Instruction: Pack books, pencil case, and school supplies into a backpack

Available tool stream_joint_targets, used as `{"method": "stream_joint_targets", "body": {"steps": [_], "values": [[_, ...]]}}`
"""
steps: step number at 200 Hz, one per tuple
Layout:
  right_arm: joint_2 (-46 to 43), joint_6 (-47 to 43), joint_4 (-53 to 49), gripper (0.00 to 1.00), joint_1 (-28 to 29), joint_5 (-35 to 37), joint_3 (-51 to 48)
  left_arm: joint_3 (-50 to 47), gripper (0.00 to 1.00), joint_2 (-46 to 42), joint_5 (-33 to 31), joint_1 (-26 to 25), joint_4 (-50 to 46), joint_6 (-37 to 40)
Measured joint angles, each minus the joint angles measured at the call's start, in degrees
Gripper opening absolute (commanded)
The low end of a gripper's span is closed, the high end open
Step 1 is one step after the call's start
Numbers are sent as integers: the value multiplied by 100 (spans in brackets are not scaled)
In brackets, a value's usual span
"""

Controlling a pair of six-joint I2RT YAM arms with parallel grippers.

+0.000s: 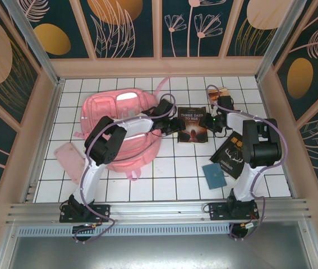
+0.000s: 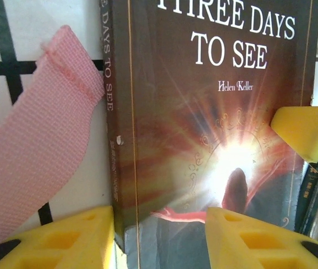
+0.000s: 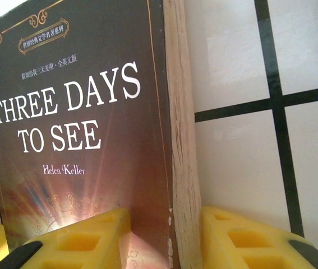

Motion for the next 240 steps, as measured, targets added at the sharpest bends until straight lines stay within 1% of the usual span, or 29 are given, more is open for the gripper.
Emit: {"method": "stream_joint_targets", "body": {"steps": [30,52,69,90,143,176,194,217,231,240], "values": [[0,2,24,36,-35,-7,-7,-31,44,-7,420,122,138,-63],[0,2,28,36,-37,-9,-9,-136,42,-74,573,170,273,-94],[0,2,31,35,-37,-15,-9,-227,39,-142,636,186,378,-146],[0,0,33,35,-48,-13,-9,-415,37,-177,787,210,680,-358],[0,2,98,35,-79,-48,-20,-704,36,-177,990,232,1252,-975],[0,46,155,34,20,-509,-46,-752,33,-175,1209,164,2000,-1414],[0,63,199,34,26,-627,-46,-758,31,-175,1241,144,2166,-1554],[0,66,225,34,22,-651,-46,-758,22,-175,1189,151,2144,-1539],[0,66,225,35,22,-649,-46,-761,15,-175,1102,151,2024,-1475],[-2,68,225,38,24,-647,-46,-767,8,-175,1040,155,1937,-1405]]}}
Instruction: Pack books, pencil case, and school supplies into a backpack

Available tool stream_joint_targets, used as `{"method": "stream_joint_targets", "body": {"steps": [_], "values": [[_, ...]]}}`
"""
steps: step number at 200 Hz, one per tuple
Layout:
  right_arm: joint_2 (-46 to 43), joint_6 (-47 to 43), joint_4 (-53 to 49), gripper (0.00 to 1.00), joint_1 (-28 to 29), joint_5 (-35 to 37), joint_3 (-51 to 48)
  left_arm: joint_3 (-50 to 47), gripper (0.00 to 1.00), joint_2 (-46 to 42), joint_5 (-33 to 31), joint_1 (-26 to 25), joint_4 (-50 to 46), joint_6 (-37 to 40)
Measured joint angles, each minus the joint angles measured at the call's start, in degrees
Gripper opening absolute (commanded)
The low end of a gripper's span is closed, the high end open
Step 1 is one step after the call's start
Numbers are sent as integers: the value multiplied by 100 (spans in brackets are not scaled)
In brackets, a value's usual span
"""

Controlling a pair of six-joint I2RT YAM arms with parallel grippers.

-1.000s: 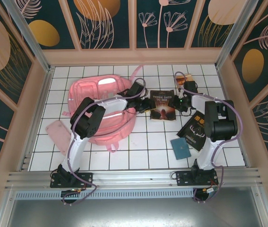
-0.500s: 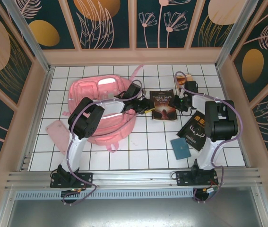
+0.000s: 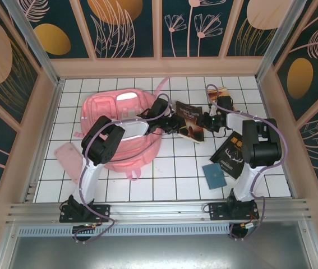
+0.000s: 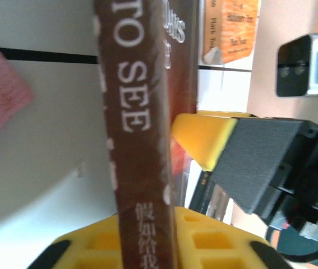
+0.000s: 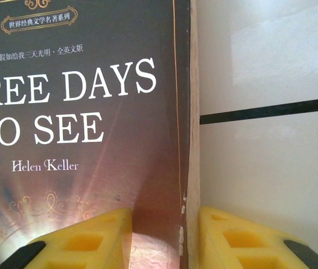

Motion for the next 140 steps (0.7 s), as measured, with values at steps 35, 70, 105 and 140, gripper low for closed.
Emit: {"method": "stream_joint_targets", "body": {"steps": [35,70,105,140], "values": [[-212,153,66,62,17,-2,-101,-284,0,-254,-197,46,-101,201],[-1281,590,426,84,26,-146,-490,-772,0,-1091,-590,190,-258,330],[-2396,1709,1641,90,85,-789,-846,-1182,0,-2199,-1196,503,-111,251],[-2599,3268,2990,90,621,-1220,-984,-1287,0,-2704,-1768,730,636,-240]]}}
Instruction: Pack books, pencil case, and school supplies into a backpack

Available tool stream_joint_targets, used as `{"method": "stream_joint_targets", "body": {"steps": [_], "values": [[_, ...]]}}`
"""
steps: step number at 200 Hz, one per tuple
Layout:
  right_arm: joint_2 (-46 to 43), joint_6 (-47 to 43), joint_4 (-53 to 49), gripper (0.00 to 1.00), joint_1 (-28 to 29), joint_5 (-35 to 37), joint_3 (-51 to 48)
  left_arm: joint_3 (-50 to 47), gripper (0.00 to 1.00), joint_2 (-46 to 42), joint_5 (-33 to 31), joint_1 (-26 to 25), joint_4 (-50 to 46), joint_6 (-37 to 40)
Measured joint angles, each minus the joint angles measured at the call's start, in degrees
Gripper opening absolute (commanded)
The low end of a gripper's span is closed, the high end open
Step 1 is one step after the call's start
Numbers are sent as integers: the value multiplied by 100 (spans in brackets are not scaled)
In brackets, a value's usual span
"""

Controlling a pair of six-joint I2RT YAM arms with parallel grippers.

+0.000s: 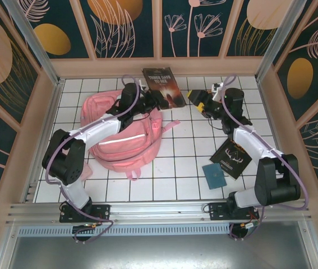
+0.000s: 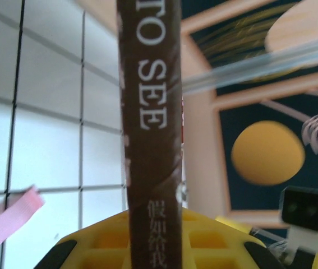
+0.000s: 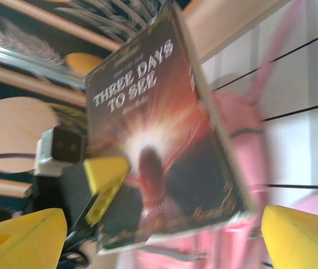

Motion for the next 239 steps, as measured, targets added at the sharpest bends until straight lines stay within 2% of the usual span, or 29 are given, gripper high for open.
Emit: {"method": "stream_joint_targets", "body": {"steps": [42,69,92,101,159,174,187,209,239], "values": [[380,1644,1296,89,699,-151,-33,-61,0,-28,-374,-7,627,-636],[994,2520,2024,86,704,-282,52,-232,0,-28,-542,-22,949,-1016],[1318,2881,2186,82,721,-254,229,-348,0,-28,-616,-22,1165,-1248],[1390,2977,2245,79,728,-238,315,-354,0,-28,-629,-22,1220,-1342],[1735,3593,2704,35,907,232,678,-365,0,-28,-636,-28,1727,-1703],[1735,3569,2721,21,942,367,678,-393,11,-28,-651,-28,1777,-1733],[1722,3488,2682,15,944,470,675,-433,24,-28,-664,-28,1773,-1751],[1572,3139,2310,13,942,695,645,-584,54,-103,-675,-28,1703,-1674],[1167,2229,1316,13,807,938,597,-748,68,-544,-883,-33,918,-1104]]}}
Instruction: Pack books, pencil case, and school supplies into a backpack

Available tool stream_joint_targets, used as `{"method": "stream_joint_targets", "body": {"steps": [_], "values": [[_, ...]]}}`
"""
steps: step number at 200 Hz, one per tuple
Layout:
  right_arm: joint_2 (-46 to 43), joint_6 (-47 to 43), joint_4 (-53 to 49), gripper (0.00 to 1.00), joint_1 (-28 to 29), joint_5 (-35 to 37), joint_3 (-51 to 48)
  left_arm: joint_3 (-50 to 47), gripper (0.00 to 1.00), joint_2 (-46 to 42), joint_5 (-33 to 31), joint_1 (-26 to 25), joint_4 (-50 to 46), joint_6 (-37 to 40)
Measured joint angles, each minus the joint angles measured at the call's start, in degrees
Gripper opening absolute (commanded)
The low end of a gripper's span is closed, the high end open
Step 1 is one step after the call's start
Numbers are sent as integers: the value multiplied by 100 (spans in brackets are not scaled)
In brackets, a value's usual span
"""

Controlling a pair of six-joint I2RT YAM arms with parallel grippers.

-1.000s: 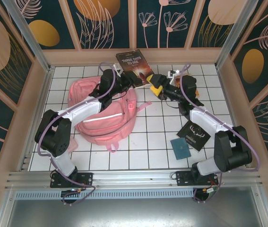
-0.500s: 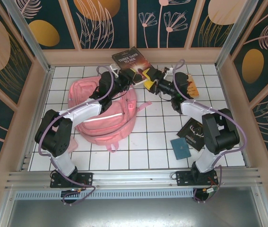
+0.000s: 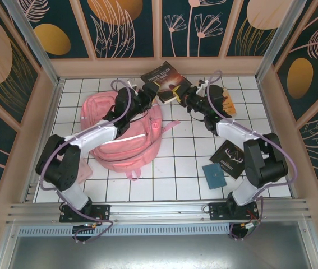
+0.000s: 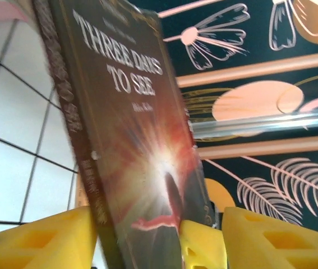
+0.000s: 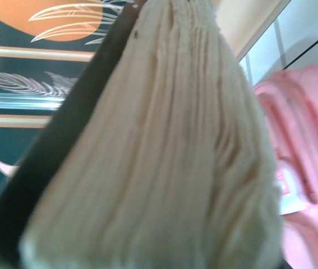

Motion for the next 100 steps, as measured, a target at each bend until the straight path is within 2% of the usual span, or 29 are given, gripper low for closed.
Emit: {"method": "stream_joint_targets", "body": {"steps": [52,100], "values": [[-922,-1858,-1537,12,-339,378,-197,-291,74,-942,-614,0,-2529,2127],[-1132,-2586,-2245,12,-575,435,-463,-256,86,-1397,-914,-76,-4841,4212]]}}
